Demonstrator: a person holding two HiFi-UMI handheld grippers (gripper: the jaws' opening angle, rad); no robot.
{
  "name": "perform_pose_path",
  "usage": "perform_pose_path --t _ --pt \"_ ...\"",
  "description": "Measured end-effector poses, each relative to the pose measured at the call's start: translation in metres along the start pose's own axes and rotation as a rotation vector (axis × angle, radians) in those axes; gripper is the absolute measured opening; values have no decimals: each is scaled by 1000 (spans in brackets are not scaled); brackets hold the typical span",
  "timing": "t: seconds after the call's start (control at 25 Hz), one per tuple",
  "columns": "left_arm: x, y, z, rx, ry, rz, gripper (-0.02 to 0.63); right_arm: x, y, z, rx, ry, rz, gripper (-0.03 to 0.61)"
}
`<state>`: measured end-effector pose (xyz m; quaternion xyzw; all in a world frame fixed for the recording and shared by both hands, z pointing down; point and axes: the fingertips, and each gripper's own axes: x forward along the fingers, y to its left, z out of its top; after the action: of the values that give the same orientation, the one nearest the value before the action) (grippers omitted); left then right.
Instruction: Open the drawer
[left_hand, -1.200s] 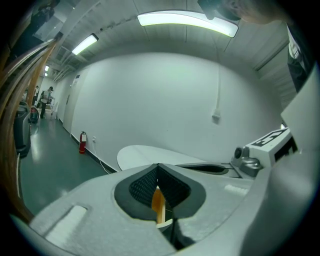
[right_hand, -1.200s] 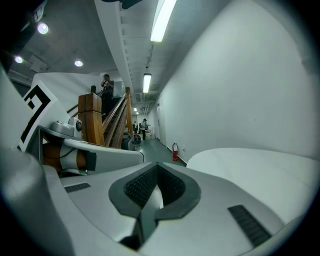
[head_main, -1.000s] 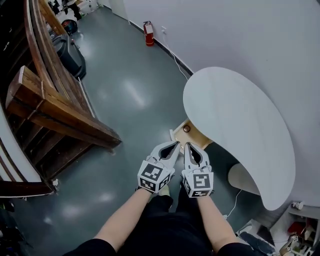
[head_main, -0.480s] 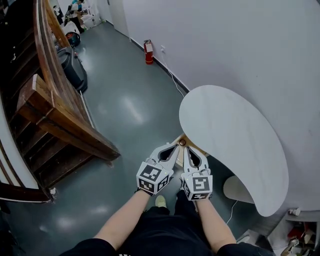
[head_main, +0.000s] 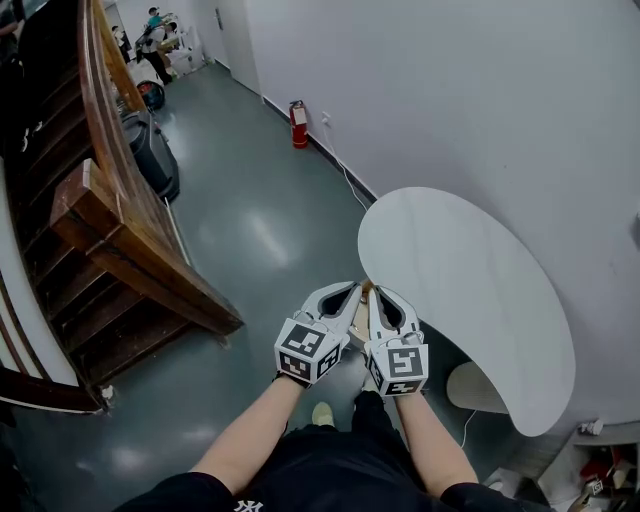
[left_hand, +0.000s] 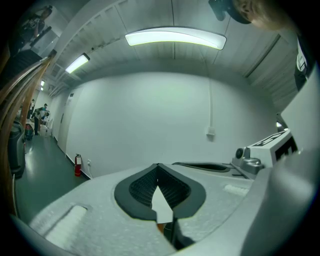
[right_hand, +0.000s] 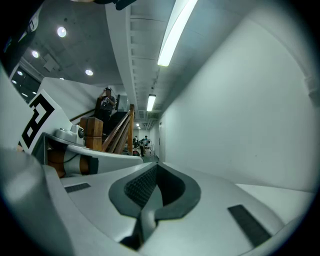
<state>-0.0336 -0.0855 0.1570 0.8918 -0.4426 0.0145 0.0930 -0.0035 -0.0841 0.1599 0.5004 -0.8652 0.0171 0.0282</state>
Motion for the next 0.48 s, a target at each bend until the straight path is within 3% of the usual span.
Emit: perform_pose_path --t 0.48 --pt "-5 1 16 18 -27 6 8 -1 4 12 -14 -17 -3 15"
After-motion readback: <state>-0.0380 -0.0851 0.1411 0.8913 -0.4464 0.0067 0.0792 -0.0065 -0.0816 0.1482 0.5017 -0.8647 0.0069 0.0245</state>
